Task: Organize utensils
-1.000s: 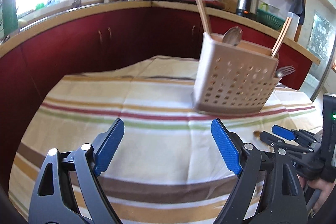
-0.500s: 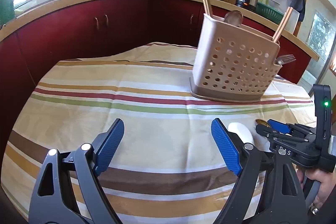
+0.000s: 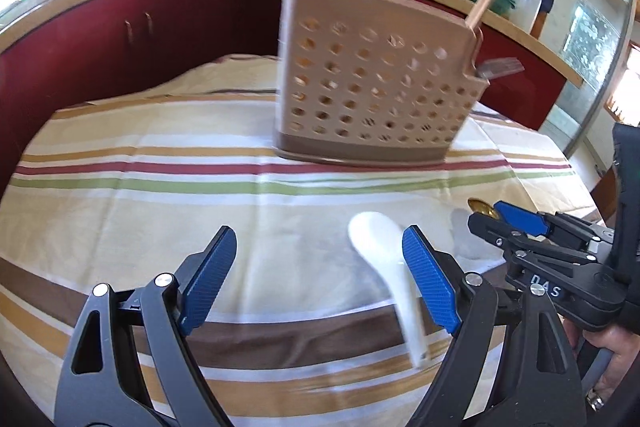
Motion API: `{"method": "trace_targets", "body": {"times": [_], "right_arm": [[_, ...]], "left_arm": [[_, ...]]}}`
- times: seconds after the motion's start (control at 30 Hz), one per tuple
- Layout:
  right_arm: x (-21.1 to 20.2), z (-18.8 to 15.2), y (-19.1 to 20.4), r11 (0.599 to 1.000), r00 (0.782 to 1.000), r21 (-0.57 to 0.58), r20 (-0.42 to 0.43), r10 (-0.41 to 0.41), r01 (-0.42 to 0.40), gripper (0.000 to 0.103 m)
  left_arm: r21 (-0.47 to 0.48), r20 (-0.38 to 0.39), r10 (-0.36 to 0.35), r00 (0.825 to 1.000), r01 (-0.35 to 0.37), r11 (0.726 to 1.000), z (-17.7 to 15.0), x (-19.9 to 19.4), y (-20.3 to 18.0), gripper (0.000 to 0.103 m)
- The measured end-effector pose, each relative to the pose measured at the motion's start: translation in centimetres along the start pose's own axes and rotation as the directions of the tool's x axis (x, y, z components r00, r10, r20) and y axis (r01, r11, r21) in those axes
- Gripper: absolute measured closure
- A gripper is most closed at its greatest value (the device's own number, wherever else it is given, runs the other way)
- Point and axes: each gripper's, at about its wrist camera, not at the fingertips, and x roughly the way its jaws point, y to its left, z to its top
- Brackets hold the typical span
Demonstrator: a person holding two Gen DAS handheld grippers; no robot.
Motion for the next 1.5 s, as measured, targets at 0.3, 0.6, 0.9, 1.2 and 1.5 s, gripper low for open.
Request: {"method": "trace_targets", "body": {"times": [0.3, 0.6, 0.9, 1.2, 1.5], "right_arm": [[-0.3, -0.1, -2.8, 1.0, 1.0, 0.022, 0.011, 0.02, -0.02, 0.066], [-0.4, 0.0, -4.5, 0.999, 0.999, 0.035, 0.016, 0.037, -0.038, 0.066], [-0.7, -0.2, -4.7, 0.998, 0.999, 0.043, 0.025, 0.042, -0.043, 0.066], [-2.3, 0.0, -4.2, 0.998, 0.996, 0.036, 0.076, 0.045, -0.048, 0.066], [-4.8, 0.2, -3.1, 0.999, 0.985, 0.007, 0.165, 0.045, -0.046, 0.066]], "left_arm": [[0.016, -0.082, 0.003, 0.997, -0.002, 1.0, 0.0, 3.8, -3.0, 0.025], [0.047, -0.099, 0.04, 0.994, -0.036, 0.998, 0.0, 5.1, -4.3, 0.042], [0.064, -0.081, 0.038, 0.996, -0.033, 0.997, -0.2, 5.0, -4.8, 0.061], [0.036, -0.002, 0.015, 1.0, -0.015, 0.999, -0.1, 2.5, -4.1, 0.061], [0.022, 0.087, 0.022, 0.996, -0.024, 0.999, 0.3, -0.9, -3.4, 0.061]]}}
